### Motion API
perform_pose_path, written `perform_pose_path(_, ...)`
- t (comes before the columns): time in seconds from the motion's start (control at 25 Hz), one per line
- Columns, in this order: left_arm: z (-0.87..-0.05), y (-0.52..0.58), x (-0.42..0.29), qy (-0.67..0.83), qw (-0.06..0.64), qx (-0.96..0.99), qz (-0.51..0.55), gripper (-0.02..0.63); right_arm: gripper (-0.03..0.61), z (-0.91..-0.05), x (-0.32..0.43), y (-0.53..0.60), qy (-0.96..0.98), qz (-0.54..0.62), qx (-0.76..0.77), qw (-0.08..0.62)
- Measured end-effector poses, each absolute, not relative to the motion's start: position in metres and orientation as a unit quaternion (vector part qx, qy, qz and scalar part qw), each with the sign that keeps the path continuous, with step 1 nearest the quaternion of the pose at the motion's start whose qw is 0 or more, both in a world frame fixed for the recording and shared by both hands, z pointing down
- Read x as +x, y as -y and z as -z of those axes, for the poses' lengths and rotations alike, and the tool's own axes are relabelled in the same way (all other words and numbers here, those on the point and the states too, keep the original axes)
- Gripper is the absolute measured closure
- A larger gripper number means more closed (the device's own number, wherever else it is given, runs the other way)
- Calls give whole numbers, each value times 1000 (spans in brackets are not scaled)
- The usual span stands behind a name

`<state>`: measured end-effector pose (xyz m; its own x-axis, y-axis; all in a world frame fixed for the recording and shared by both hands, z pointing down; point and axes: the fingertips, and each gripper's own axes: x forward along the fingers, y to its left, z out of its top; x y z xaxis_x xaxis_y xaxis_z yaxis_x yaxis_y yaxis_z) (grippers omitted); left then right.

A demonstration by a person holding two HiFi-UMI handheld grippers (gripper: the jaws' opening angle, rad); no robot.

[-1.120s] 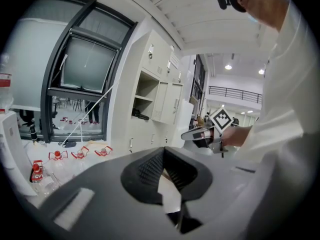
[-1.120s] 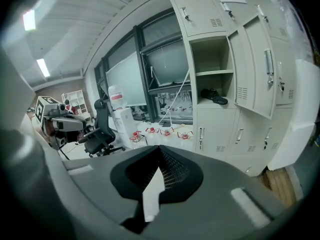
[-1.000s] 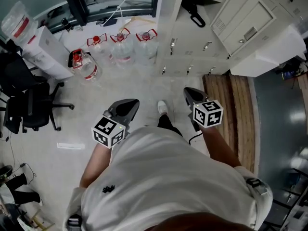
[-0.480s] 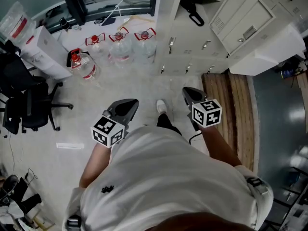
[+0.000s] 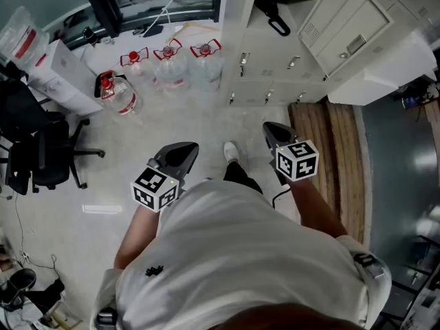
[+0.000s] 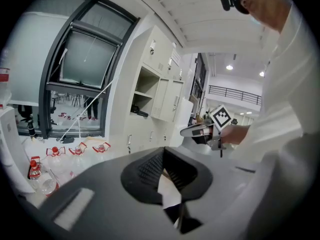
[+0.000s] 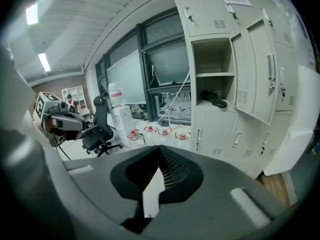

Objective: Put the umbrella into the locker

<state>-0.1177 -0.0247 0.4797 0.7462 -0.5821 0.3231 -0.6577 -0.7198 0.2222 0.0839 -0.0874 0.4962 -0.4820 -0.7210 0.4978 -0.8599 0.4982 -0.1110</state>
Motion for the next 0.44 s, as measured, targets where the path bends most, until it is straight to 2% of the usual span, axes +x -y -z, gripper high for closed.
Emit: perform_pose_path(0.44, -485, 42, -115, 342, 174, 916, -113, 558, 577, -491, 97, 119, 841, -172, 476, 190)
